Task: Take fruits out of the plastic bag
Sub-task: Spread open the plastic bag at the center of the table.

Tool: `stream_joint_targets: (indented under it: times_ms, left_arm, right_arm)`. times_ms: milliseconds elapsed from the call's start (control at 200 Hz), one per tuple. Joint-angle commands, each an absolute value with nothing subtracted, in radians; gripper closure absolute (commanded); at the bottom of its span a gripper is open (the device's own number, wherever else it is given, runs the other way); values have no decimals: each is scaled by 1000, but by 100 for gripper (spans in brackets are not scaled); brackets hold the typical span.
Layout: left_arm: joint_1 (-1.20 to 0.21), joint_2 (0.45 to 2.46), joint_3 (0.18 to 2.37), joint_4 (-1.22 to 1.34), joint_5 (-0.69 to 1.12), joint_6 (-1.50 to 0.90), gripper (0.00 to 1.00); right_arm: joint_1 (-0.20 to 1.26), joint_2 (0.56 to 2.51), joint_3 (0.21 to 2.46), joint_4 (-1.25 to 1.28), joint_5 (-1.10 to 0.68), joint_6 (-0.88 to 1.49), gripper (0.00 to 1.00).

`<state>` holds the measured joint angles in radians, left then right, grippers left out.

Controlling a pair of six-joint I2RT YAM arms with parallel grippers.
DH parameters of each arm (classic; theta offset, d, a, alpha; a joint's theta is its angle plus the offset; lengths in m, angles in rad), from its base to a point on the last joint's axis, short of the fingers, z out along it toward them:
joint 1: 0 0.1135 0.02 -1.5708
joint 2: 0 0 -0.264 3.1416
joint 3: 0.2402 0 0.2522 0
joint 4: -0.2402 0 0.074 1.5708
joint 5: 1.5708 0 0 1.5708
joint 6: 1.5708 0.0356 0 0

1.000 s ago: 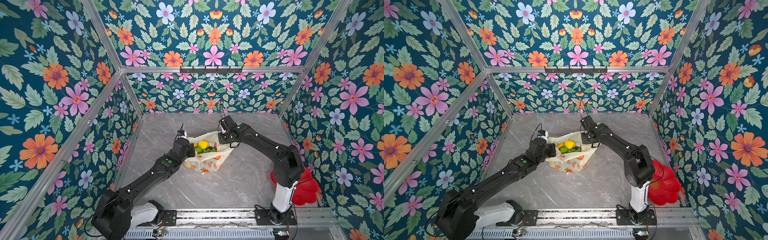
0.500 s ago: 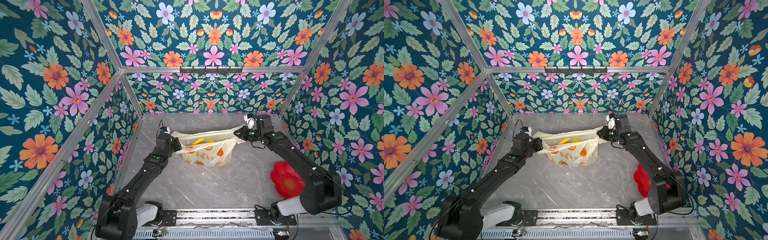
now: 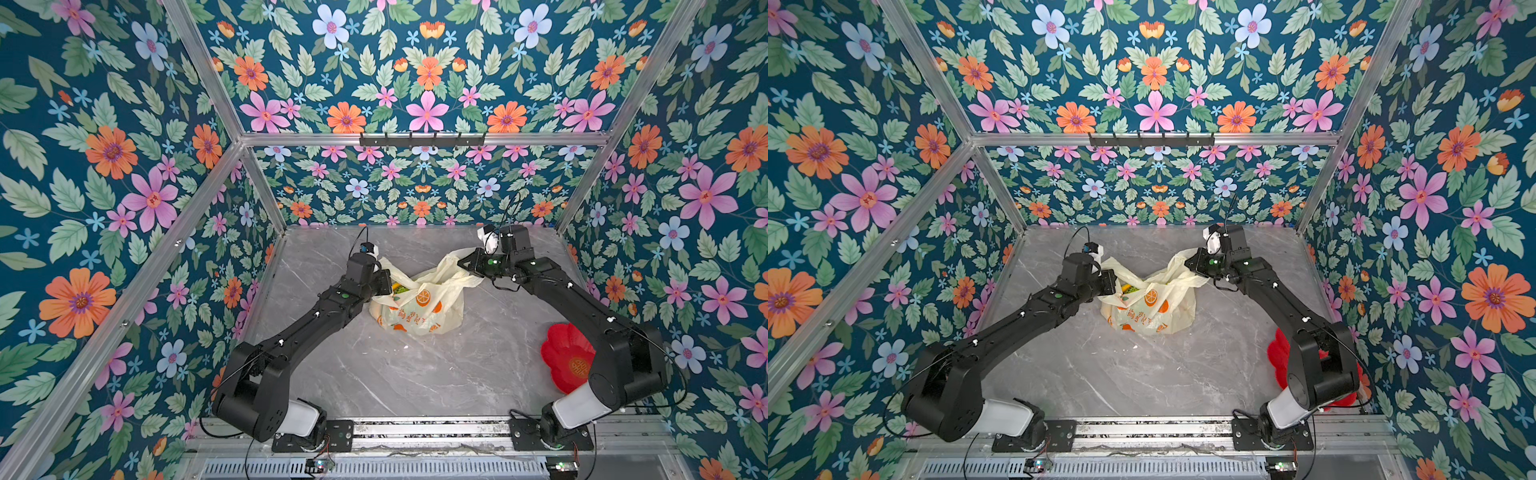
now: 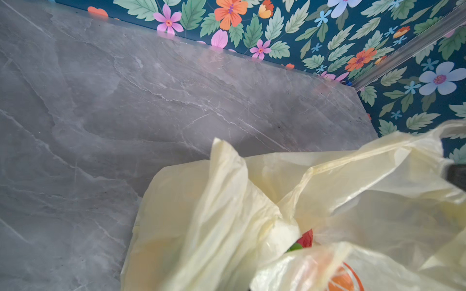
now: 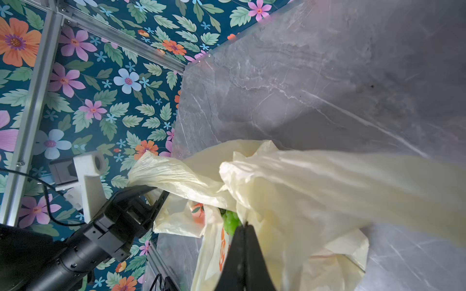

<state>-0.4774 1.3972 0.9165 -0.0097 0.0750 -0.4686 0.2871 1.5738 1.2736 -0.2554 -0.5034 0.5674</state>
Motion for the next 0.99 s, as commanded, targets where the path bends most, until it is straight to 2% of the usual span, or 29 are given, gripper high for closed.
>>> stream_joint_targets:
  times_ms: [0,160,245,395,585,780,890,990]
  left_arm:
    - [-477,1344,867,8,34,-479,100]
    - [-468,1227,747,46,-36,-531,100]
    - [-401,1174,684,47,-52,-566,100]
    - [-227,1145,594,109,115,-647,100]
    - [-248,1231,644,155,242,-639,100]
    - [-350,1244,715,102,167,-598,100]
    - [-371,1225,703,98,135,-600,100]
    - [-397,1205,683,97,99,-605,100]
  right_arm:
    - [290,1579,1296,-308,-453,525,100]
    - [290,1558,1283,-303,-438,517,100]
    - [268,1554,1282,-289,-437,523,100]
    - [212,1593,1283,-169,-542,586,100]
    - [262,1711,1388,-162,-564,571,100]
    - [314,1757,1472,-276,-479,521,100]
    - [338,1716,1483,-387,-344,478,70]
    - [392,1671,1503,-506,-182,432,52]
